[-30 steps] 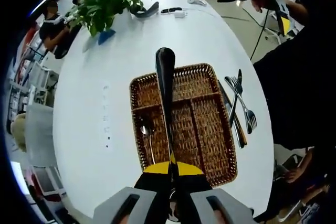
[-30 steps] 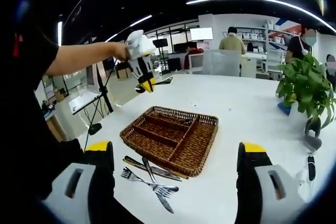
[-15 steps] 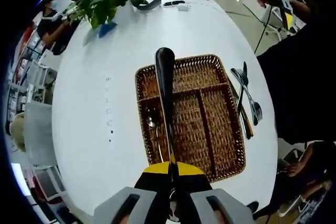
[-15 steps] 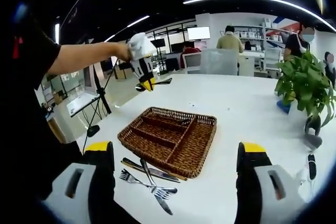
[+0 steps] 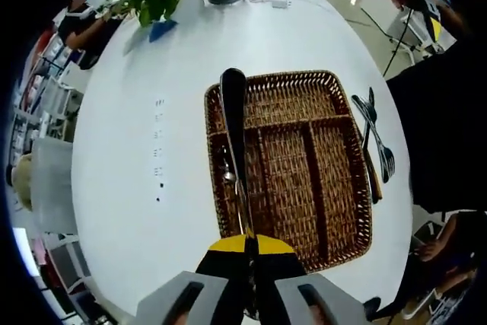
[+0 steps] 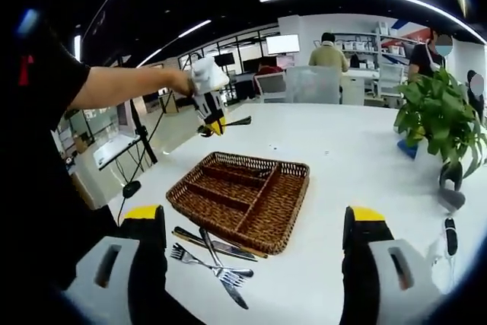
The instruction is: Arrange the knives, forks, and spoons in their matching storage slots by inserting each utensil handle-first until every utensil is classified and aligned in the correct compartment
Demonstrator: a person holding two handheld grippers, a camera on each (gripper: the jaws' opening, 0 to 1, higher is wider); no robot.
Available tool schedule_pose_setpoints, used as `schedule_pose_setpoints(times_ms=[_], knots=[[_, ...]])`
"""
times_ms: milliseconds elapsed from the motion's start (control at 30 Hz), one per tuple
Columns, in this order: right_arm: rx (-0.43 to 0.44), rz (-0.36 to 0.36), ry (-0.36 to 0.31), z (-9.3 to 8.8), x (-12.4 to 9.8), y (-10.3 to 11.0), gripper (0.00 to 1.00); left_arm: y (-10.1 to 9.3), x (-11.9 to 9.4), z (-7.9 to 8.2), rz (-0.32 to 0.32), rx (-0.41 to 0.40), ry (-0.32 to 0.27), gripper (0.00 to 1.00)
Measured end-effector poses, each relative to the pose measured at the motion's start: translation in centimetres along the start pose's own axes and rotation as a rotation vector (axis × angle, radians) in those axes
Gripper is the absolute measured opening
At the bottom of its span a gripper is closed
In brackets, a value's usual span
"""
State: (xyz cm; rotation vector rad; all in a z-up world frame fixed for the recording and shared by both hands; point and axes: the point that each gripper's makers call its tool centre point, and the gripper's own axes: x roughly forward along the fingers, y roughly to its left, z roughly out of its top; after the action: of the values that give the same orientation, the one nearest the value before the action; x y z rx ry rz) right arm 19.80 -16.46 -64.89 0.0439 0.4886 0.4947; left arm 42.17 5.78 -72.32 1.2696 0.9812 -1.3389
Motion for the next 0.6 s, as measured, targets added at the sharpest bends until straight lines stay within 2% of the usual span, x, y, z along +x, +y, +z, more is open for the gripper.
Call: schedule_pose_setpoints(times_ms=[267,400,600], knots=[[0.001,0.000,-0.005,0.2,0.1,0.3,0.98,-0.5,1.8,-0.4,-0.036,-0.008,-0.003,0.00],[0.001,-0.001,-0.001,0.0,0.0,0.3,0.98,-1.0,3.1,-0.9,-0.057,-0.017,0.014,0.00],[0.009,-0.005,0.016,-0.8,-0.2,0.3,0.98,-1.0,5.1,-1.6,-0.056,-0.002,0.042,0.00]])
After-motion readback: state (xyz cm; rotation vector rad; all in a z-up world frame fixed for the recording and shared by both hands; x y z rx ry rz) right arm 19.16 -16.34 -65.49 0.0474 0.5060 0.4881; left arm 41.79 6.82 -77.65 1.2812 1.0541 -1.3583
